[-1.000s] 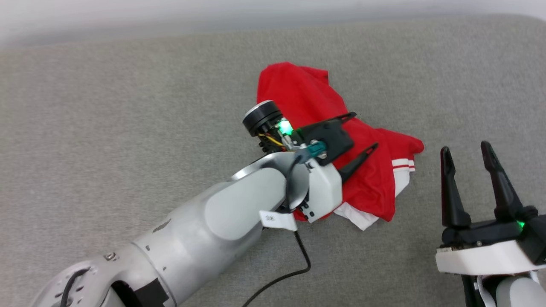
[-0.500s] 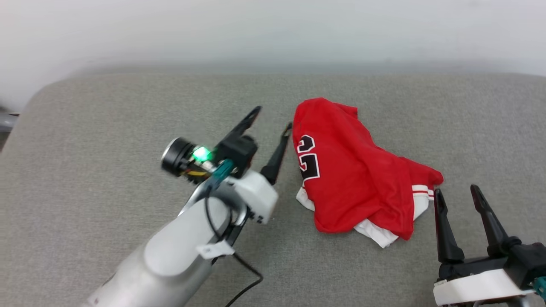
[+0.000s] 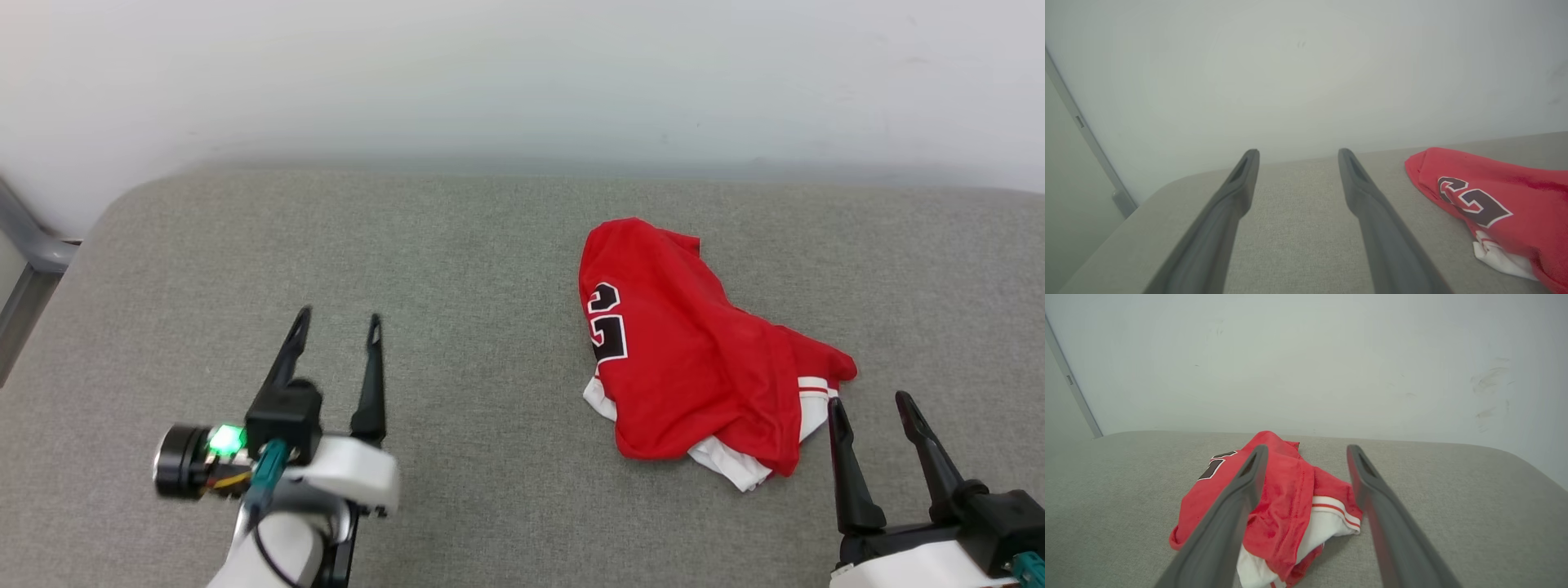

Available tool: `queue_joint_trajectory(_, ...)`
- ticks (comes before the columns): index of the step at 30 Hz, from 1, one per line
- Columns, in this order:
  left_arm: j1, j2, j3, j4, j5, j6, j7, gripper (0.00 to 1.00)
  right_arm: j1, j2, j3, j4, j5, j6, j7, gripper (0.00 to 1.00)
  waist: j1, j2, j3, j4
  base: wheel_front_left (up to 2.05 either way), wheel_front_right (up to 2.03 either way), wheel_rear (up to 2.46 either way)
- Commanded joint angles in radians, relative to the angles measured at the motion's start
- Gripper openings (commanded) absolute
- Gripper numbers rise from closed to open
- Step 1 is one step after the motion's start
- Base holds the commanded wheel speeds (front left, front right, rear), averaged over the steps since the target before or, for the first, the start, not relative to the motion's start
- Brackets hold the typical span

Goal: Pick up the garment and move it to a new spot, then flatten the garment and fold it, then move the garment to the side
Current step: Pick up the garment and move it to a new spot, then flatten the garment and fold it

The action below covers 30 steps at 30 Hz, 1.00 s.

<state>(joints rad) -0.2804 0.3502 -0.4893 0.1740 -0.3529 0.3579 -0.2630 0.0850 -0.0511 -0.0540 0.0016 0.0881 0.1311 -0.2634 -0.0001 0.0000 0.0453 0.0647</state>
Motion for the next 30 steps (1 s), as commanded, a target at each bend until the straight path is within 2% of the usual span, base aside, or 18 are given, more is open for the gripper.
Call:
queue_joint_trajectory(1,0.029,-0.001,0.016,-0.01,0.008,0.002,-0.002,1.0,0.011,0.001,-0.001,0.001,0.001,-0.001,-0.002,1.0,0.0001,0.0,-0.004,-0.001,0.0,0.0,0.0)
queue_joint_trajectory(7,0.175,-0.026,0.126,-0.079,0.081,-0.03,-0.003,1.0,0.027,0.001,-0.001,0.017,0.01,-0.001,-0.002,1.0,0.0001,0.0,-0.025,-0.012,0.0,0.0,0.0)
queue_joint_trajectory(13,0.276,-0.071,0.198,-0.108,0.127,-0.088,-0.003,1.0,0.045,0.001,-0.002,0.026,0.02,-0.001,-0.002,1.0,0.0001,0.0,-0.039,-0.023,0.0,0.0,0.0)
queue_joint_trajectory(21,0.328,-0.133,0.265,-0.106,0.176,-0.166,-0.003,1.0,0.07,0.001,0.0,0.038,0.028,-0.001,-0.002,1.0,0.0001,0.0,-0.049,-0.028,0.0,0.0,0.0)
queue_joint_trajectory(30,0.342,-0.183,0.322,-0.091,0.223,-0.224,-0.003,1.0,0.079,0.001,0.002,0.045,0.041,-0.001,-0.002,1.0,0.0001,0.0,-0.055,-0.032,0.0,0.0,0.0)
